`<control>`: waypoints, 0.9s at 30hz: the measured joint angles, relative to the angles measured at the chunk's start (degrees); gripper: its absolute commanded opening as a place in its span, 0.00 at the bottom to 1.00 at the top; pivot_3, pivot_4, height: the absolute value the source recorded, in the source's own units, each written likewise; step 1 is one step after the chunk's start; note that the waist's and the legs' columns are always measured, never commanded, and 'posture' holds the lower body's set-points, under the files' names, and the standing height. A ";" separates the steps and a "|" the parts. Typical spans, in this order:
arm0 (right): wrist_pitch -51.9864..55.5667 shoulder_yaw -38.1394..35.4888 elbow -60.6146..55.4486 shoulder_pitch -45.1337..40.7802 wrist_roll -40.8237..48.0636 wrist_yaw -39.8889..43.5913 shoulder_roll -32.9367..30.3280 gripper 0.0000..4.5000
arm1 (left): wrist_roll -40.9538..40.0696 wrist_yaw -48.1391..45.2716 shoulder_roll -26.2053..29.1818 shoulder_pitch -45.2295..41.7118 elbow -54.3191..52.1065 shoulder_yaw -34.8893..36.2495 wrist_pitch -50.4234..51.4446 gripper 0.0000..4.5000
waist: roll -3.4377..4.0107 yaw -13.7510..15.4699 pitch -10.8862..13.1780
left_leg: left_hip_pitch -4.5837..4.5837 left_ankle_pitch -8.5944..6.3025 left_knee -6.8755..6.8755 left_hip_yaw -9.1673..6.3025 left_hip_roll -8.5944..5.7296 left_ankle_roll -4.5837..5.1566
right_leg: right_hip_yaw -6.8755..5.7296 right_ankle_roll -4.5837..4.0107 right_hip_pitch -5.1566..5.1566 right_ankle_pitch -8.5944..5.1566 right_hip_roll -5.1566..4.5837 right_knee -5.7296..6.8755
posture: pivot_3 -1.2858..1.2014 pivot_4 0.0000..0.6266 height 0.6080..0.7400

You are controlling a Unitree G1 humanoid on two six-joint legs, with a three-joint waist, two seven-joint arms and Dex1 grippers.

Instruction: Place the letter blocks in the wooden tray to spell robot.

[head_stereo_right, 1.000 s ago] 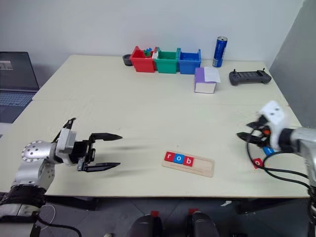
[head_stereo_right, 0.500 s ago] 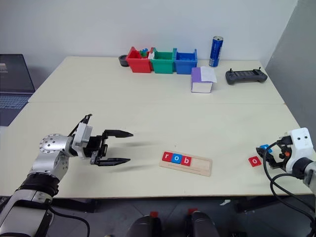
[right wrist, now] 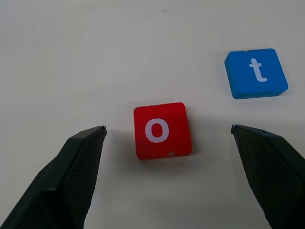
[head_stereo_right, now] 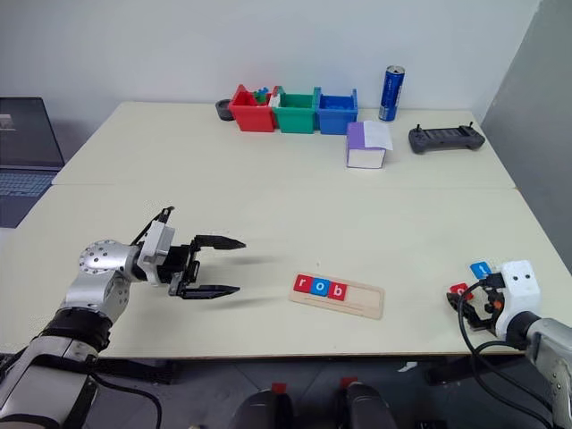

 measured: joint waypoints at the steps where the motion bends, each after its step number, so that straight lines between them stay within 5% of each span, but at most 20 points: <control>1: -0.58 0.39 0.48 -0.13 -0.06 -0.05 0.03 0.91 | -0.04 0.01 0.01 -0.16 0.23 -0.01 -0.12 1.00 | 0.00 -0.01 0.00 | 0.00 0.00 0.00 0.00 0.00 0.00 | 0.00 0.00 0.00 0.00 0.01 0.00 | 0.52 0.24 1.00; 10: -3.90 3.40 1.81 -0.92 -0.35 -2.88 1.59 0.32 | -0.14 0.01 0.01 -0.38 0.99 -1.00 -1.04 1.00 | -0.30 -0.11 -0.18 | 0.05 0.00 0.00 -0.04 0.08 0.00 | -0.01 0.00 0.03 0.00 0.09 0.00 | 0.52 0.24 1.00; 20: -1.59 15.27 -1.14 -14.57 -4.31 -18.34 14.68 0.32 | -0.34 0.01 0.08 -0.42 1.87 -1.05 -1.45 1.00 | -0.28 -0.82 -0.17 | -0.04 0.02 -0.01 -0.08 0.11 -0.03 | 0.03 0.00 -0.07 0.00 0.14 0.04 | 0.52 0.24 1.00; 27: 2.64 20.59 -0.46 -17.06 -6.86 -23.88 18.21 0.32 | -0.44 0.01 0.10 -0.43 2.17 -1.04 -1.56 1.00 | -0.30 -0.57 -0.19 | -0.08 0.04 0.01 0.08 0.00 -0.08 | 0.14 -0.11 -0.08 -0.05 0.00 -0.03 | 0.52 0.24 1.00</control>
